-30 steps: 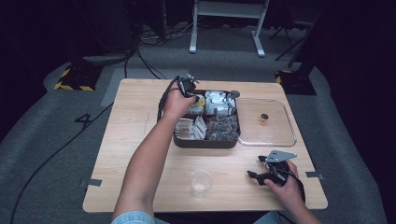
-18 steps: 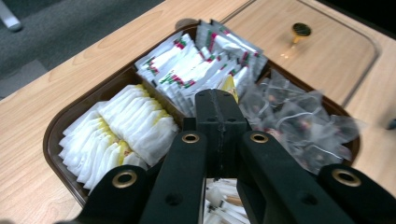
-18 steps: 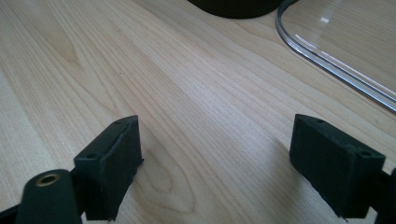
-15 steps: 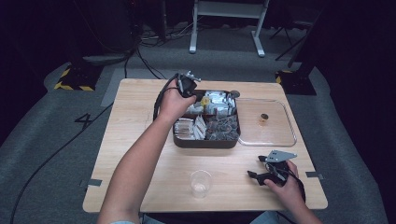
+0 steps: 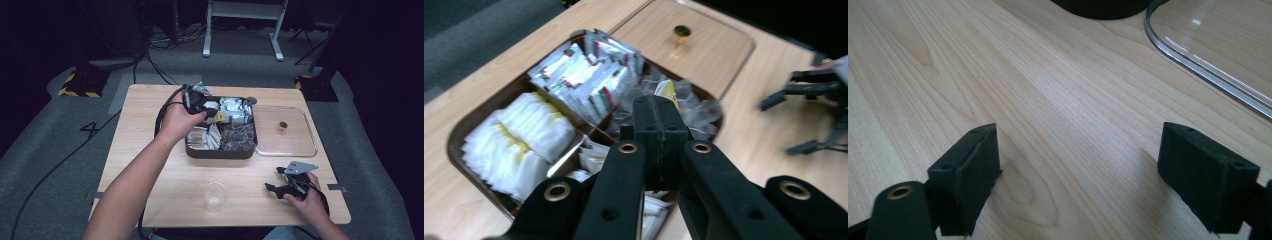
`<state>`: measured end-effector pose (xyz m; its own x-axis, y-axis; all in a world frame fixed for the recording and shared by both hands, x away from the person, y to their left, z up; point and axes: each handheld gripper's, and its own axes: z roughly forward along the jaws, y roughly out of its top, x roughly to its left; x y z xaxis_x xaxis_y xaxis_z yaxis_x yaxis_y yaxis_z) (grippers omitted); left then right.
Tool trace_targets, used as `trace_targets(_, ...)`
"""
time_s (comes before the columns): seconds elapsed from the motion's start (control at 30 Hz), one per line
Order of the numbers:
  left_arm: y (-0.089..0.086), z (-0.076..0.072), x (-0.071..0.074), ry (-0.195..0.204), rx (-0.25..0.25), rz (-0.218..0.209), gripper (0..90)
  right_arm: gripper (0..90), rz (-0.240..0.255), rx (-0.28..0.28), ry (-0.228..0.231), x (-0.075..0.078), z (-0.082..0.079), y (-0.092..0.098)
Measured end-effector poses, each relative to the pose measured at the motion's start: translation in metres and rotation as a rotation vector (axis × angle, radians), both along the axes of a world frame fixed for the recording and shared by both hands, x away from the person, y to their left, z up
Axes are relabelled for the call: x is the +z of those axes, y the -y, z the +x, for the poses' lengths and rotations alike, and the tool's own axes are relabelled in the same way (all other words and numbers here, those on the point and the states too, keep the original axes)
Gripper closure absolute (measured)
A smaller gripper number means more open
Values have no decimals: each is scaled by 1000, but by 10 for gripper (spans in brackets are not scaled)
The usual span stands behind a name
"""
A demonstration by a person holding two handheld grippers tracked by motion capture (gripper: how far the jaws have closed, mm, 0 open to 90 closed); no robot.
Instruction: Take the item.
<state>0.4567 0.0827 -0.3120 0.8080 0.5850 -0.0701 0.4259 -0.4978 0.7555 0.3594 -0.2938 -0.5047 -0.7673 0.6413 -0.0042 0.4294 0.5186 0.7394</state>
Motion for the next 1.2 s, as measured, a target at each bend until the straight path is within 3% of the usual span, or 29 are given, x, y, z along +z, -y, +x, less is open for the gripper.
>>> trace_targets(0.5,0,-55,6,56,-99,-45,900,172,0,0,0,0,0,0)
trace_targets(0.83,2,-90,-5,71,-152,-74,900,173,0,0,0,0,0,0)
trace_targets(1.2,-4,-125,-26,91,-170,-113,900,173,0,0,0,0,0,0)
